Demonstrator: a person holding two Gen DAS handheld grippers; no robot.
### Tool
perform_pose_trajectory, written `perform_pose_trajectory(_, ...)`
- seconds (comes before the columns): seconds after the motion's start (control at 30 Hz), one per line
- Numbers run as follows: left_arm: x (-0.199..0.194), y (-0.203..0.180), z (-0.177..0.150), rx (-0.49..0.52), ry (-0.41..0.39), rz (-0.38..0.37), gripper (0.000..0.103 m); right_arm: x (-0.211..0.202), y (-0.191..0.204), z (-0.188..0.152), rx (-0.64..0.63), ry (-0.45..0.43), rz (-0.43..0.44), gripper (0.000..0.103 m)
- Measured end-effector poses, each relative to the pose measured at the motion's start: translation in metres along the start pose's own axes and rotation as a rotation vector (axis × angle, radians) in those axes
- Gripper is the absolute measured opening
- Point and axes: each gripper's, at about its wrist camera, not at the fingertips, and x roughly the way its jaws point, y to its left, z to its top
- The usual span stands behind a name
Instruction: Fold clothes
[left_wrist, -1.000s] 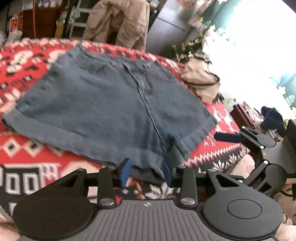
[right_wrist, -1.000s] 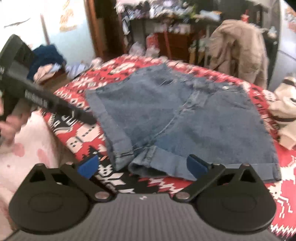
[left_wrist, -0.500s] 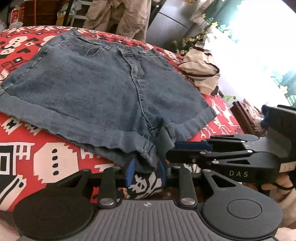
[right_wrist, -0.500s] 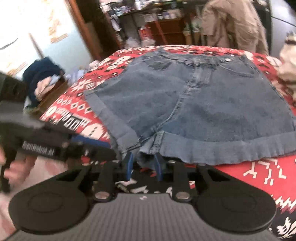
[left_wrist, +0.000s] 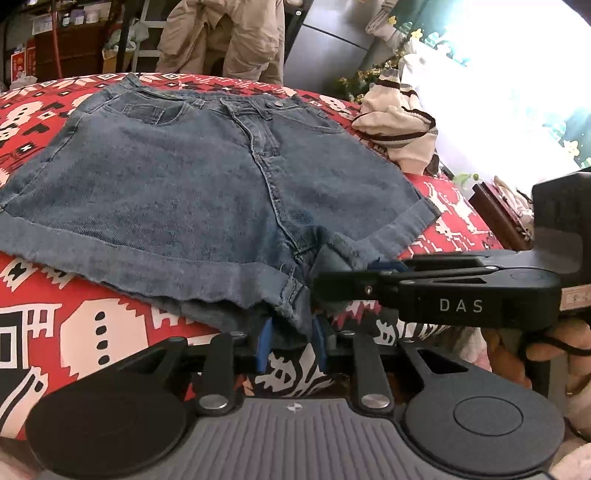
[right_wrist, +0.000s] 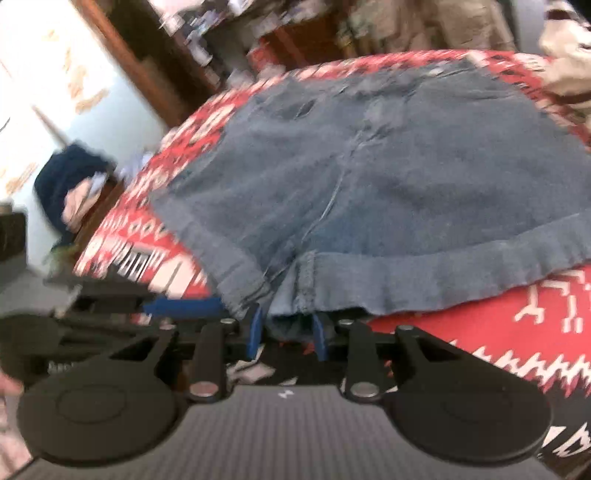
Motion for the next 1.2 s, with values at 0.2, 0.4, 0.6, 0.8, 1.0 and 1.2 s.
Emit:
perform_pose_trajectory(0.2,0.002,-0.004,0.001,0.019,0.005,-0.008,0.022,-0.002,0.016,-0.002,-0.171,0.026,-0.054,0.009)
perform_pose_trajectory(0.4,0.000,-0.004,0.003,0.020,-0.007,-0.015,0.022,-0.020,0.040,0.003,-0.531,0.094,-0.179,0.009)
perform_pose_trajectory(0.6,0.004,-0.003,0.003,0.005,0.002,-0.017,0.022,0.000,0.050,-0.005,-0.561,0.137,-0.119,0.023)
perform_pose_trajectory(0.8,0.008,-0.004,0.003,0.021,0.014,-0.017,0.024,0.012,0.054,-0.020,-0.549,0.027,-0.213,0.027)
perform_pose_trajectory(1.0,0.007,-0.004,0.005,0.025,0.015,-0.018,0.024,0.002,0.050,-0.016,-0.659,0.083,-0.221,0.004)
perform_pose_trajectory(1.2,0.006,-0.004,0.006,0.029,0.008,-0.020,0.024,-0.012,0.073,-0.024,-1.103,0.143,-0.257,0.003)
